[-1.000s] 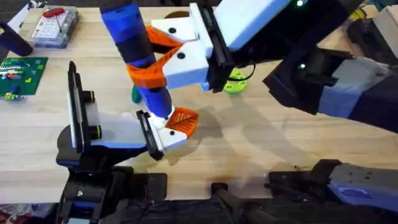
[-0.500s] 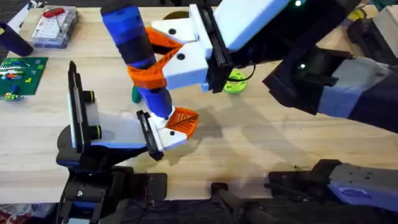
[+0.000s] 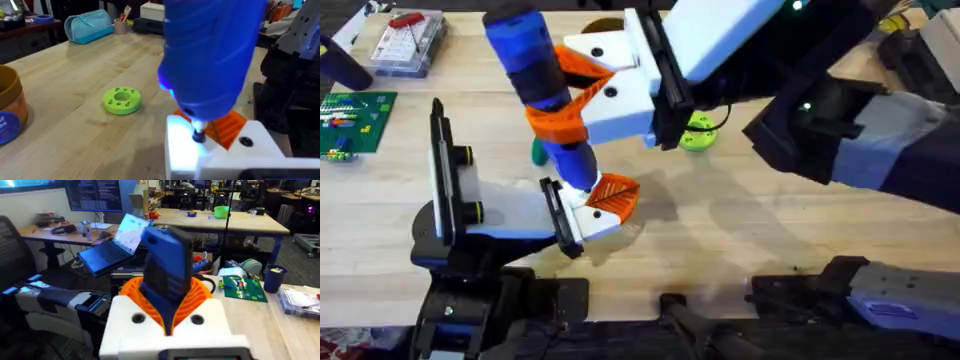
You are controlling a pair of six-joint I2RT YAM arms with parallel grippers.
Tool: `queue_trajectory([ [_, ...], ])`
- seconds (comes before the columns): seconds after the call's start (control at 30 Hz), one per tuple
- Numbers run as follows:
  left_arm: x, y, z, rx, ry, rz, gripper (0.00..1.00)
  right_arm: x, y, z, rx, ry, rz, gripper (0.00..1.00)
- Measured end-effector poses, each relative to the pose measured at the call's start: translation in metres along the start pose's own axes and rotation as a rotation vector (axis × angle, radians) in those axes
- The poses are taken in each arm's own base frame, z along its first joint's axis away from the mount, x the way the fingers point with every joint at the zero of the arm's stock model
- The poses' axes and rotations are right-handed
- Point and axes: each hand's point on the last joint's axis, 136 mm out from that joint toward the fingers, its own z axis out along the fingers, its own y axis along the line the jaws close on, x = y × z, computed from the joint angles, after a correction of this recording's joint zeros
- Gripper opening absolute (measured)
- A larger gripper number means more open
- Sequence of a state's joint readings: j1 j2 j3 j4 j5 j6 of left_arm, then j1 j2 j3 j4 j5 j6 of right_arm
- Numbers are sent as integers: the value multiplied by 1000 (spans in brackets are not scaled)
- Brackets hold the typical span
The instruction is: Pick up the gripper from the table and insert it into the empty holder that is missing its gripper. Then pick up a screw, insert it into the mounting hole, and use the screwdriver to tighten it. Finally, clean up the table by picking up the vegetable and placing it into the bucket.
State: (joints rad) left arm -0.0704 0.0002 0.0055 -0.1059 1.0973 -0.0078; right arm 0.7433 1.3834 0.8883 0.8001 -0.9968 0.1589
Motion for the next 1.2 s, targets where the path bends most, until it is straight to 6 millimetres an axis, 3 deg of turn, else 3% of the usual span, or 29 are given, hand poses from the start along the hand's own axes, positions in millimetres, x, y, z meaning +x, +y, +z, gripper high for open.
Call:
queue_trajectory([
  [1.2,0,-2,0,14,1,-3,4,1,21,-1,-119,9,-76,26],
])
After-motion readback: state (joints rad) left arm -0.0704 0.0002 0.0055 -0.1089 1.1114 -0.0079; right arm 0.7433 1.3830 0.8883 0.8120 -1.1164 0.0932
